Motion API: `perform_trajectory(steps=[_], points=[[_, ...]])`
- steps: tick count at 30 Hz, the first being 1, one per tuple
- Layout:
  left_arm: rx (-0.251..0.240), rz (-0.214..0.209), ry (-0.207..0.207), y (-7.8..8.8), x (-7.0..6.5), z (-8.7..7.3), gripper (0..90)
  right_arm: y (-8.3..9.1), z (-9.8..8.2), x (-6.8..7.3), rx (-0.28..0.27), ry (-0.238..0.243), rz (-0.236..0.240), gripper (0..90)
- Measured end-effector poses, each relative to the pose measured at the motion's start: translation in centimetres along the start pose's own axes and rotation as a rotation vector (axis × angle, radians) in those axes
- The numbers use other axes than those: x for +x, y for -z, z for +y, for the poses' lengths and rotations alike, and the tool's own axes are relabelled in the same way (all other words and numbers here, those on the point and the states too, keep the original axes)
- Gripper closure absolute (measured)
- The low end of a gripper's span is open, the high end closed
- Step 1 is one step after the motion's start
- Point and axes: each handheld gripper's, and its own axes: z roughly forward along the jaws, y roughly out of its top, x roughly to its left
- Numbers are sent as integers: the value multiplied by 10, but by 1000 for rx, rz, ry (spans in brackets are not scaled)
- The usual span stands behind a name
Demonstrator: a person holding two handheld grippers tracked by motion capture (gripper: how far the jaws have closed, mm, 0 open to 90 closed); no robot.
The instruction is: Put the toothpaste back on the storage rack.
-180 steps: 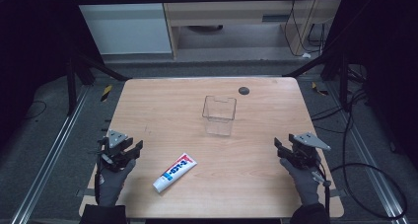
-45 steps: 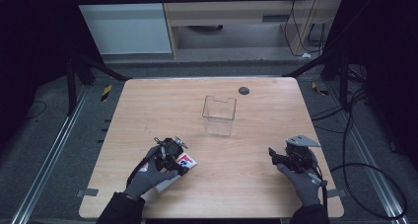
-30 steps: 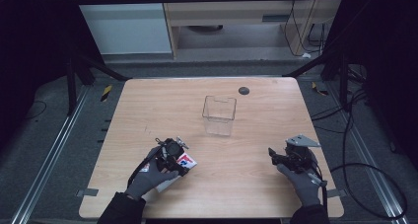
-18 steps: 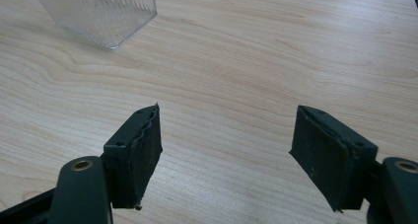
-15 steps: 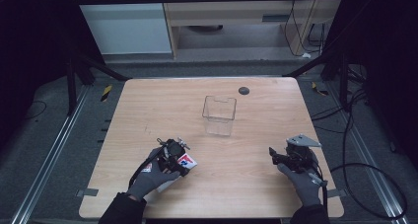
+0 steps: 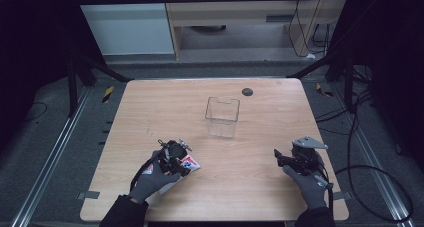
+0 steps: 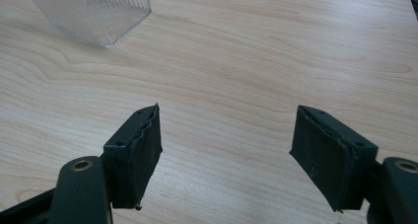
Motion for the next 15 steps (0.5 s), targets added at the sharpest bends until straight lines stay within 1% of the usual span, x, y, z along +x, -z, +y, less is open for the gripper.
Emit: perform_trajectory(steps=[3, 4, 5, 6, 8, 9, 10, 11, 12, 13, 15], points=[[-5, -11, 7, 3, 1, -1, 668, 0, 0, 0, -5, -3, 2, 269], [-4, -26, 12, 4, 3, -2, 679, 0, 0, 0, -2, -3, 1, 268], [-6, -32, 15, 5, 4, -2, 687, 0, 0, -1, 1, -2, 1, 268], [-7, -30, 9, 6, 4, -3, 693, 0, -1, -1, 4, -7, 1, 268], [-9, -28, 12, 6, 3, -3, 704, 0, -1, -1, 6, -5, -1, 268], [-17, -15, 6, 9, 2, -4, 709, 0, -1, -1, 3, -9, 2, 268], [-17, -15, 6, 9, 2, -4, 713, 0, -1, -1, 3, -9, 2, 268], [-33, -19, 6, 12, 2, -5, 716, 1, 0, -2, -5, -10, 3, 268], [-33, -19, 6, 12, 2, -5, 720, 1, 0, -2, -5, -10, 3, 268], [-45, -19, 9, 15, 2, -5, 720, 1, 0, -2, -2, -12, 5, 268], [-64, -10, 8, 21, 2, -4, 725, -1, -2, -3, 5, -5, 0, 268]])
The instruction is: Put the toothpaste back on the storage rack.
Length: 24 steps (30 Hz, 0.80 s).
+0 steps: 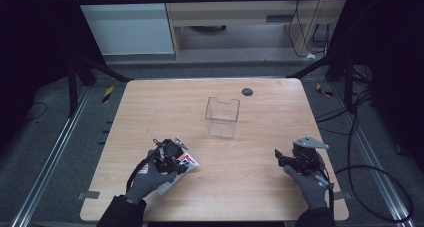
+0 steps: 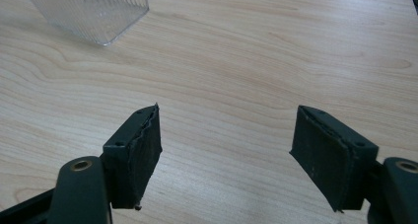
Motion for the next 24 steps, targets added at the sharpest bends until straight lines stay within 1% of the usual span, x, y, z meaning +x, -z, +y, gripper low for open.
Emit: perform_trajectory(steps=[1, 2, 3, 4, 5, 6, 7, 8, 10, 12, 14, 15, 16, 18, 21, 22, 23, 24], points=[[-31, 4, 3, 7, -1, 0, 728, 0, 0, -1, 3, -1, -2, 267], [-31, 4, 3, 7, -1, 0, 729, 0, 0, -1, 3, -1, -2, 267], [-71, 10, 9, 14, -1, 1, 729, 1, 0, -1, -7, -6, 0, 267], [-87, 13, 8, 18, -1, 1, 729, 1, 1, -1, -12, -10, 3, 267], [-87, 13, 8, 18, -1, 1, 730, 1, 1, -1, -12, -10, 3, 267], [-103, 14, 13, 20, 0, 2, 730, 1, 1, -1, -13, -9, 3, 267], [-123, 19, 21, 23, 0, 2, 731, 1, 0, 0, -10, -6, -2, 265], [-154, 37, 30, 27, -1, 2, 731, 0, 0, 0, -9, -6, -1, 264], [-186, 48, 42, 30, -1, 1, 731, 1, 0, 0, -17, 2, -6, 260], [-215, 53, 53, 34, 0, 2, 731, 2, 0, 1, -28, -2, -3, 260], [-221, 52, 58, 35, 2, 2, 731, 1, 0, 1, -32, 5, -7, 259], [-242, 64, 64, 39, 3, 3, 731, 1, -1, 1, -32, 5, -8, 259], [-242, 64, 64, 39, 3, 3, 731, 1, -1, 1, -32, 5, -8, 259], [-277, 89, 78, 47, 6, 4, 731, 1, -1, 1, -35, -5, -2, 259], [-333, 122, 100, 58, 12, 6, 731, 2, -1, 1, -41, 2, -5, 260], [-333, 122, 100, 58, 12, 6, 731, 2, -1, 1, -41, 2, -5, 260], [-386, 145, 115, 66, 14, 8, 731, 2, -1, 1, -43, 4, -6, 260], [-411, 155, 121, 70, 15, 9, 731, 2, -1, 1, -45, 3, -6, 260]])
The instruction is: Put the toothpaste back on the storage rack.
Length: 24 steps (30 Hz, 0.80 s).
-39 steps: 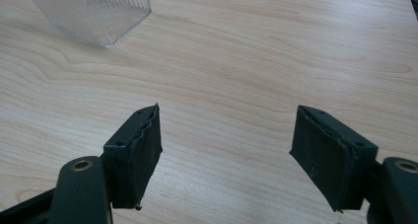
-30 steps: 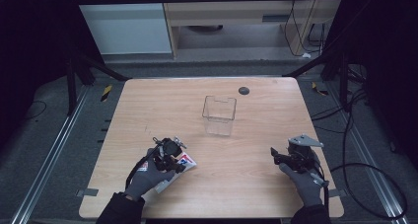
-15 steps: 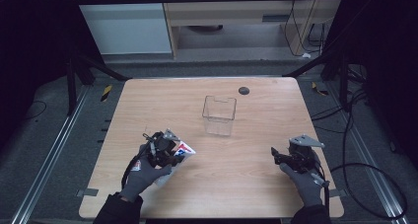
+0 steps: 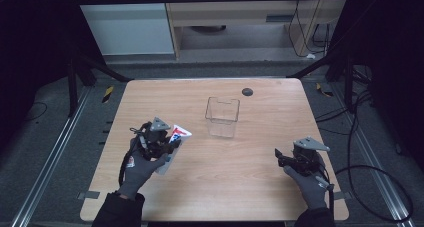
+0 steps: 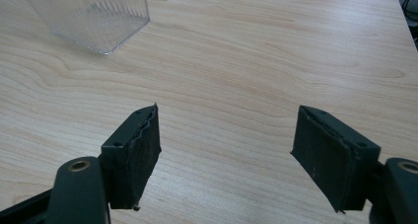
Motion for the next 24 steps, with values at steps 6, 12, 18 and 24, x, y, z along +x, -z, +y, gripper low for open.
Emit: perform_trajectory(steps=[6, 12, 18, 24], points=[[-118, 43, 27, 10, 4, 15, 731, 0, 0, 0, -3, 1, 2, 258], [-193, 42, 54, 7, 3, 32, 730, -2, -1, 1, -7, 7, 1, 253], [-263, 49, 77, -1, -2, 44, 730, -2, -1, 1, -10, 5, 1, 250], [-327, 69, 104, -6, -3, 54, 730, -3, -2, 1, -10, 5, 2, 246]])
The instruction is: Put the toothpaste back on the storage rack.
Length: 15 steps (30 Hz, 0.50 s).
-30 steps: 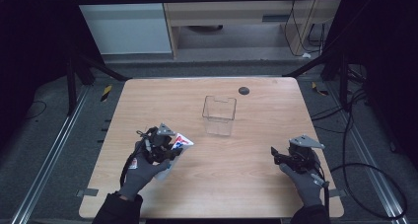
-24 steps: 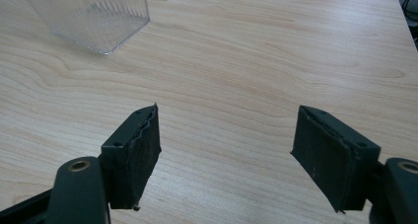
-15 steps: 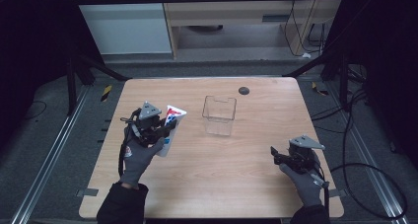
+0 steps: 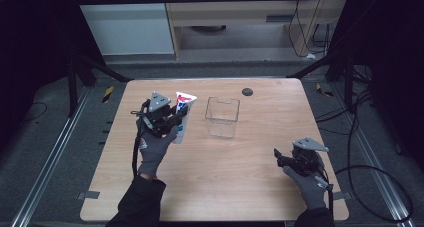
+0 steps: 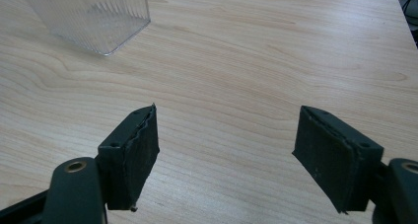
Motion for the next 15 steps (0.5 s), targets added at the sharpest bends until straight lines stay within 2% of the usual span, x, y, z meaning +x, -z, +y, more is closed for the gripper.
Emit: perform_trajectory(steps=[1, 3, 15], points=[[-17, 4, 7, -2, -1, 3, 730, 0, 0, 0, 3, 3, -1, 246], [-26, 10, 5, -4, -1, 4, 730, -1, 0, 0, 2, 8, -2, 245], [-102, 10, 51, -24, -2, 18, 730, -2, -1, 1, 3, 14, -4, 242]])
